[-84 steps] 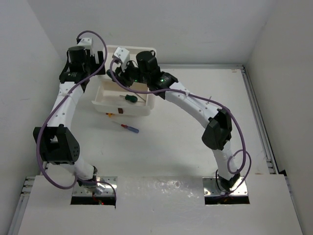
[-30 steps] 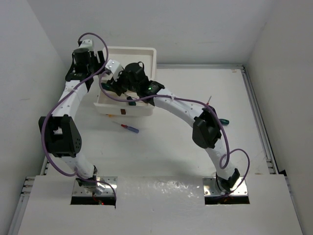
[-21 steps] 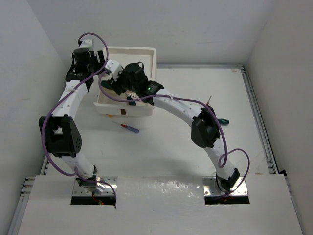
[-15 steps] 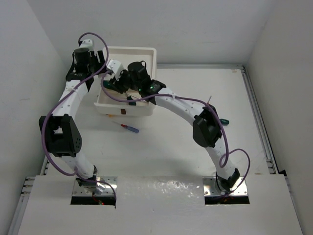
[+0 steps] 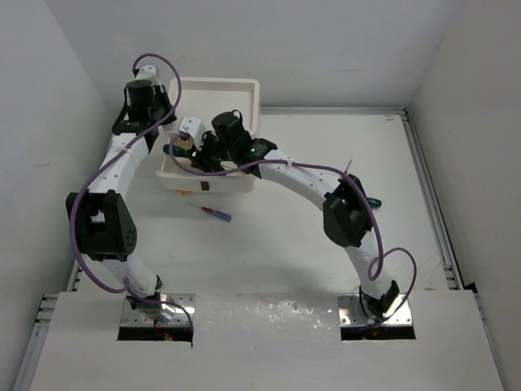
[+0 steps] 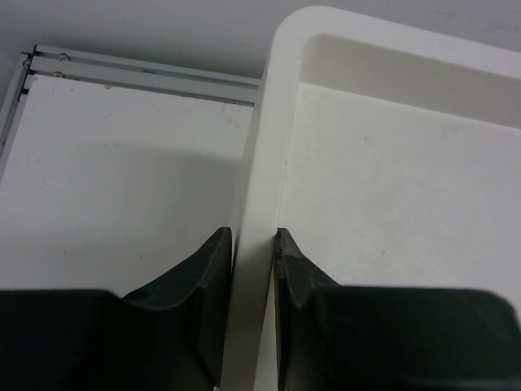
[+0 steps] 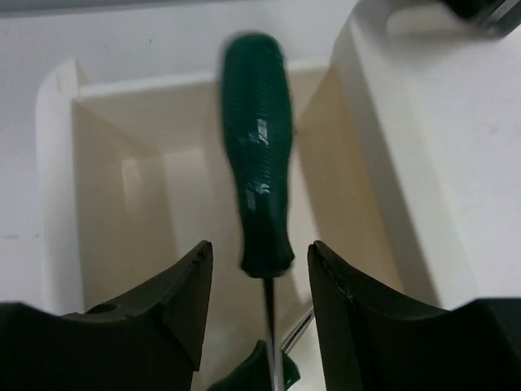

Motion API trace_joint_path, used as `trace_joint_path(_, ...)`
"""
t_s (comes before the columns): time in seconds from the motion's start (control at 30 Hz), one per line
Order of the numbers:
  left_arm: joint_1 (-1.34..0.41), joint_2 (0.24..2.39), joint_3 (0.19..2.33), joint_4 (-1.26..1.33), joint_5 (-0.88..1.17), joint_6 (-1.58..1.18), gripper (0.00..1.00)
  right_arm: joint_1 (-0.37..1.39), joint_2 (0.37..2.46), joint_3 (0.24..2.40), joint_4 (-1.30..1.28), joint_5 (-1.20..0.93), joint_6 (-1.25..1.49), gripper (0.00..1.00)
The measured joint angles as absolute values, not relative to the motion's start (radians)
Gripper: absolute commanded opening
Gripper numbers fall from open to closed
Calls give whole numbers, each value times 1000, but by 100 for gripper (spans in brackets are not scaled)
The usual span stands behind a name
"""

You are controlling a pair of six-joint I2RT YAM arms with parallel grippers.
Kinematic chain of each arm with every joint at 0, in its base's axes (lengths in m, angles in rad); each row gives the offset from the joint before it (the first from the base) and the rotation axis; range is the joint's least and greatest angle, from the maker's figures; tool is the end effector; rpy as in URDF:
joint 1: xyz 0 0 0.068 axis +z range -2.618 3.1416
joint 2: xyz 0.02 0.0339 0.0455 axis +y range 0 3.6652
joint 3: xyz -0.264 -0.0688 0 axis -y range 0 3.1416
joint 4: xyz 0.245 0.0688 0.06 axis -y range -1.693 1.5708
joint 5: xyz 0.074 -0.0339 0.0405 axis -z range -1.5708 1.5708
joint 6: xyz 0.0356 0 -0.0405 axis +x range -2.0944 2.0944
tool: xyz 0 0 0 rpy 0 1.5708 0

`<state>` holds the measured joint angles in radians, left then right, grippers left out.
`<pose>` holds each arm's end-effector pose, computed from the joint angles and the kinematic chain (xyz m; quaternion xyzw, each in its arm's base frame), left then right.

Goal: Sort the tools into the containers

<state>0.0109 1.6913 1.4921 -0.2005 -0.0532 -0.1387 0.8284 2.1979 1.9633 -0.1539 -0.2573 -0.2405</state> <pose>0.4046 0.0063 0.3433 -0.0769 0.8297 -0.0132 0.5527 0.3499 0.3948 0.2876 -0.4810 0.6722 0.2621 0.4981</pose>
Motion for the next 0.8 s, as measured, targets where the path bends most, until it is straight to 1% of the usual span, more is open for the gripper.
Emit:
trace_joint_path(0.07,8,1692,1493,-202,-40,-117,7,820,2218,1989,-192,-266,-230,49)
trace_joint_path(0.13,9,1693,1493,-201,-29,-102,4,805,2244,2023,-216,-278,-217,49)
trace_joint_path(0.23,7,1702,1498,-191,-38,-112,2,776,2262,2043,-244,-294,-207,50)
trace_joint_path(0.5,8,1720,1512,-178,-49,-132,1,753,2262,2043,-251,-317,-209,48)
trace_joint_path(0.63,8,1720,1512,-177,-50,-141,0,755,2262,2042,-249,-322,-204,35)
trace_joint_path(0.67,8,1720,1512,-177,-50,-142,0,755,2262,2037,-242,-322,-200,28)
trace_joint_path(0.73,8,1720,1512,-177,-51,-148,0,756,2262,2020,-218,-322,-193,19)
trace_joint_path(0.77,8,1720,1512,-177,-51,-152,0,757,2262,2009,-209,-318,-187,13)
trace_joint_path(0.8,9,1721,1512,-177,-51,-156,0,757,2262,1999,-205,-316,-182,9)
